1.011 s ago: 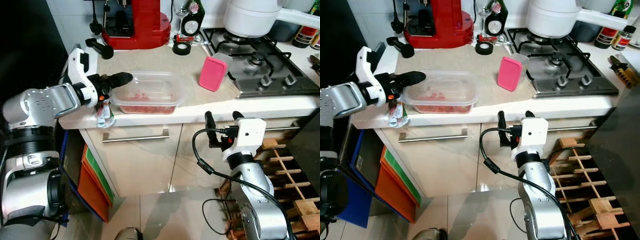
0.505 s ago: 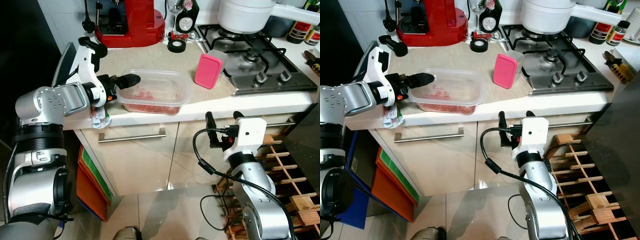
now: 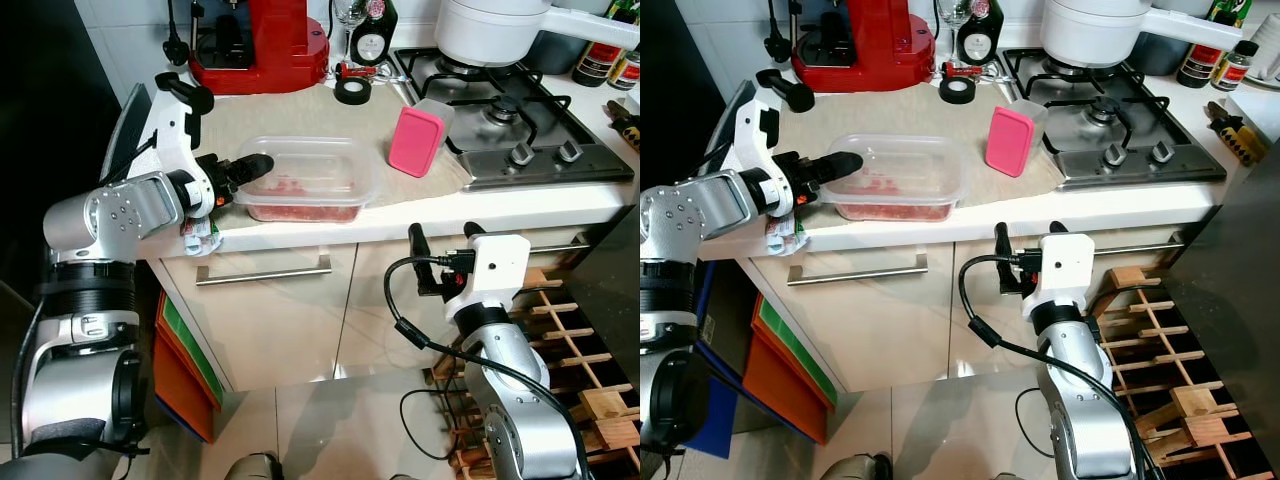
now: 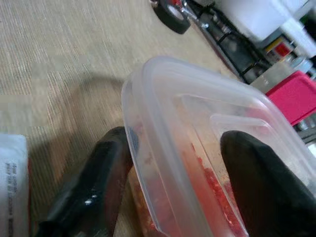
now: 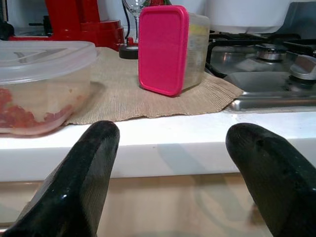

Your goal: Restocking fridge

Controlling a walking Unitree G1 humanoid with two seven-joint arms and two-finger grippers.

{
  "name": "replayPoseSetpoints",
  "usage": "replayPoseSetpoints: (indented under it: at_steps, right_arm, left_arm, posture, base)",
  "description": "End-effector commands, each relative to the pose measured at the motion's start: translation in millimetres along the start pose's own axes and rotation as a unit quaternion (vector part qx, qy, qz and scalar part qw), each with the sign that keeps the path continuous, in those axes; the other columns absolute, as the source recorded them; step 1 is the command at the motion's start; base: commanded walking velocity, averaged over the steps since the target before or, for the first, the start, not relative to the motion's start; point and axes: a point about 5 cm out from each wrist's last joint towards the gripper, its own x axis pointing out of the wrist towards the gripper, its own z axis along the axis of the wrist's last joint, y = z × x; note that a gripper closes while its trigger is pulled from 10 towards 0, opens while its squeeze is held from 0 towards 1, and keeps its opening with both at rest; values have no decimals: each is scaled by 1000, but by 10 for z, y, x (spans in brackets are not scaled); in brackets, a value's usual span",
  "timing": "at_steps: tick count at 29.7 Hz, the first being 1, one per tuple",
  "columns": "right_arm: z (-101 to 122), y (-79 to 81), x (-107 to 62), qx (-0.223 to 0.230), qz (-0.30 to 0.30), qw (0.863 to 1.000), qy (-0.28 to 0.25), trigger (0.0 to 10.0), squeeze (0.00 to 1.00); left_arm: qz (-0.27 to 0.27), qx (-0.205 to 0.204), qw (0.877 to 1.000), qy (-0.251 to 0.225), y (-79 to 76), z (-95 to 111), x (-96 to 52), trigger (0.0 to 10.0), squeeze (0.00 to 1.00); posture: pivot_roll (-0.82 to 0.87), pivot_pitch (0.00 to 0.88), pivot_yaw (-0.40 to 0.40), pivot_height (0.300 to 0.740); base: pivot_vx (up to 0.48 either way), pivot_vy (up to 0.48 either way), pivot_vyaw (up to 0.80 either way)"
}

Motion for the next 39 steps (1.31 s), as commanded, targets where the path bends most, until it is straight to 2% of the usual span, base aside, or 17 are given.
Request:
replayPoseSetpoints:
  at_steps: [1,4,6,10,17,26,28,29,32,33,34,35,36,37,38,39]
  right_arm:
    - [-9,7,-6,-1,3,1000,6,10000,0]
    - [-20,5,-4,-1,3,1000,10,10000,0]
    - [-25,10,-5,-2,4,1000,11,10000,0]
    - [-29,4,-3,-4,4,1000,13,10000,0]
    - [-35,1,2,-5,5,1000,14,10000,0]
    - [-50,6,12,-5,5,1000,16,10000,0]
    - [-51,6,17,-4,5,1000,16,10000,0]
    - [-51,6,17,-4,5,1000,16,10000,0]
    - [-46,0,32,-3,4,1000,15,10000,0]
    - [-45,0,42,-2,3,1000,14,10000,0]
    - [-45,0,42,-2,3,1000,14,10000,0]
    - [-46,2,56,-1,4,1000,14,10000,0]
    - [-46,2,56,-1,4,1000,14,10000,0]
    - [-48,10,67,-1,6,1000,13,10000,0]
    - [-48,10,67,-1,6,1000,13,10000,0]
    - [-54,12,76,-4,9,1000,12,10000,0]
  left_arm:
    - [-4,-16,1000,-19,16,-24,-17,0,0]
    - [-13,-44,998,-52,-6,12,-7,0,0]
    - [-23,-86,992,-93,-26,57,11,0,0]
    - [-34,-102,987,-120,-51,95,2,0,0]
    - [-33,-95,986,-131,-67,127,-32,0,0]
    - [-29,-78,979,-187,-80,391,-141,0,0]
    - [-29,-78,972,-219,-95,505,-186,0,0]
    - [-29,-78,972,-219,-95,505,-186,0,0]
    - [-52,-72,964,-249,-210,640,-235,0,0]
    - [-62,-55,965,-250,-277,677,-243,0,0]
    - [-62,-55,965,-250,-277,677,-243,0,0]
    - [-73,-24,966,-246,-368,705,-245,0,0]
    - [-73,-24,966,-246,-368,705,-245,0,0]
    - [-52,53,972,-224,-417,668,-226,2941,0]
    - [-52,53,972,-224,-417,668,-226,2941,0]
    - [-21,142,970,-199,-407,584,-238,10000,455]
  posture:
    - [7,99,9,740]
    - [6,99,8,740]
    - [3,99,7,740]
    - [2,98,5,740]
    - [5,99,5,740]
    - [11,97,6,740]
    - [13,96,6,740]
    - [13,96,6,740]
    - [17,90,3,740]
    - [19,88,2,740]
    - [19,88,2,740]
    - [22,82,0,740]
    - [22,82,0,740]
    - [23,78,0,740]
    - [23,78,0,740]
    - [25,61,4,740]
  base:
    - [0,0,0]
    - [0,0,0]
    - [0,0,0]
    - [0,0,0]
    - [0,0,0]
    - [0,0,0]
    - [0,0,0]
    - [0,0,0]
    - [0,0,0]
    - [0,0,0]
    - [0,0,0]
    - [0,0,0]
    - [0,0,0]
    - [0,0,0]
    - [0,0,0]
    - [0,0,0]
